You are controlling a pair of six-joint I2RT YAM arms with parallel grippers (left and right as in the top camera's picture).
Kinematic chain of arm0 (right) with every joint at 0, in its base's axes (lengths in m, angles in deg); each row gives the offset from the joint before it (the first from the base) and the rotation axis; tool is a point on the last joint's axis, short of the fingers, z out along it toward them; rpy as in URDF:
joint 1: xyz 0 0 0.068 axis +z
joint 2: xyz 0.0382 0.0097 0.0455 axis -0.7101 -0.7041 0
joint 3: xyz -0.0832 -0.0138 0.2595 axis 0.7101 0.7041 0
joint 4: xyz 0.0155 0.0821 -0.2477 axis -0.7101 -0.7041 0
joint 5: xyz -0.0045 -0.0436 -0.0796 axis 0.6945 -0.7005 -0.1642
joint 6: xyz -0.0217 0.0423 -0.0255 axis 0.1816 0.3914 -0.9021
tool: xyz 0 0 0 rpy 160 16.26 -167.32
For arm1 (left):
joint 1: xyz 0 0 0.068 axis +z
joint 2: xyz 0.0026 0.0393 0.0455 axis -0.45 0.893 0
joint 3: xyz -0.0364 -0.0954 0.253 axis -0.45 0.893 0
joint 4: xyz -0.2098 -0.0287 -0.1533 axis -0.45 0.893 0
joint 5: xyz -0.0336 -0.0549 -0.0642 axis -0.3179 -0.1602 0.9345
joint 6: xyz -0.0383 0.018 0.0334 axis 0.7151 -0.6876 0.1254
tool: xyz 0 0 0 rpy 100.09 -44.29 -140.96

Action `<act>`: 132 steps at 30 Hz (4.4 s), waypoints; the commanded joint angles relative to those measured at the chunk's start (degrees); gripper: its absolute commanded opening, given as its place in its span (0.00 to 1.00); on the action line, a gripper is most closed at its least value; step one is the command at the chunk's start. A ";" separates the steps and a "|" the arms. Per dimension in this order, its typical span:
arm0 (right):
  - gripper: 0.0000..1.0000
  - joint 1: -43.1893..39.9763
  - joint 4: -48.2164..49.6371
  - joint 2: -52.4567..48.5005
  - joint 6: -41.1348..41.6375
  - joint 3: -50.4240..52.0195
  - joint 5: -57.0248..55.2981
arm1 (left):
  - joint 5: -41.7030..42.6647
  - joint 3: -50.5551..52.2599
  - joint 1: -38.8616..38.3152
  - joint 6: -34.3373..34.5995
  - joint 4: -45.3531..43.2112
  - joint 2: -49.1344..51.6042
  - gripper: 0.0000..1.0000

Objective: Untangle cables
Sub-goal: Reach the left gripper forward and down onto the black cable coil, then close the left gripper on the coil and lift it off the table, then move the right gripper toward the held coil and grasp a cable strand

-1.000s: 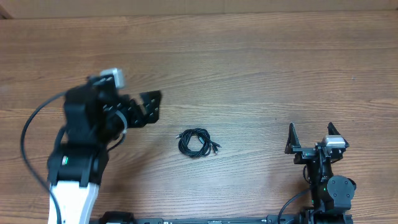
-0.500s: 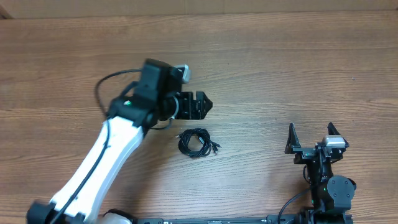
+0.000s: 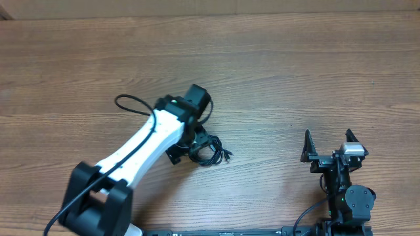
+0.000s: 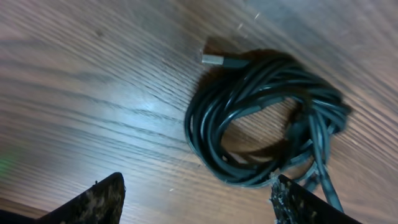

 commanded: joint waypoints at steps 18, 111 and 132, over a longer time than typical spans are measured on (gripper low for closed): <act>1.00 -0.28 0.35 0.44 -0.28 0.61 -0.50 | 0.35 -0.85 -4.00 16.76 0.50 10.16 0.57; 0.96 9.73 2.38 -41.16 63.63 -15.89 42.45 | 9.49 -15.76 1.84 18.78 0.59 3.72 0.04; 0.38 34.32 44.74 -74.16 84.63 -15.89 19.87 | 13.20 -15.74 0.76 28.68 0.42 3.74 0.05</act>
